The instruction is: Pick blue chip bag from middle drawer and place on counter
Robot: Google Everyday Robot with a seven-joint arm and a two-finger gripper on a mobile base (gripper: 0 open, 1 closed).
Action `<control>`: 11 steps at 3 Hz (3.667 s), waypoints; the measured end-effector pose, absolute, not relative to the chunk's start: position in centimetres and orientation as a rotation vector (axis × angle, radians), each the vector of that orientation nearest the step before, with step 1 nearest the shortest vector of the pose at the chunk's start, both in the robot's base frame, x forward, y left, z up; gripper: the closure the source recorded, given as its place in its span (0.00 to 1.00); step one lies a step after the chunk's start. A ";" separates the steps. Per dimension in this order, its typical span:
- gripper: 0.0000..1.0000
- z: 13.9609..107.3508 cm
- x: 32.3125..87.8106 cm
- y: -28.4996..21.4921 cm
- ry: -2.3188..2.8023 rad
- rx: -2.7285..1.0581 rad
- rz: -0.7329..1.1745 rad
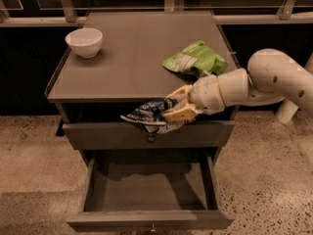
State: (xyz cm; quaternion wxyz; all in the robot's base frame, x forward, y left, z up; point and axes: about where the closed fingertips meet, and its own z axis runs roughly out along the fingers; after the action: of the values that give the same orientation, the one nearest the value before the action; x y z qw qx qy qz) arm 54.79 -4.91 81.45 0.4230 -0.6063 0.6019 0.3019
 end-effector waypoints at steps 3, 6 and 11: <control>1.00 85.7 56.1 -3.2 1.422 -1.595 0.648; 1.00 91.6 66.8 -0.7 1.342 -1.710 0.551; 0.12 90.9 70.3 -1.0 1.351 -1.673 0.528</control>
Offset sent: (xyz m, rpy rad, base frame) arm 0.0038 0.0026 0.0265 -0.0091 -0.0626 0.0016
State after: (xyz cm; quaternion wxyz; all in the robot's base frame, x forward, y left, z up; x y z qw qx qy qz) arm 70.29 -1.00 90.93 0.4474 -0.6758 0.5456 0.2131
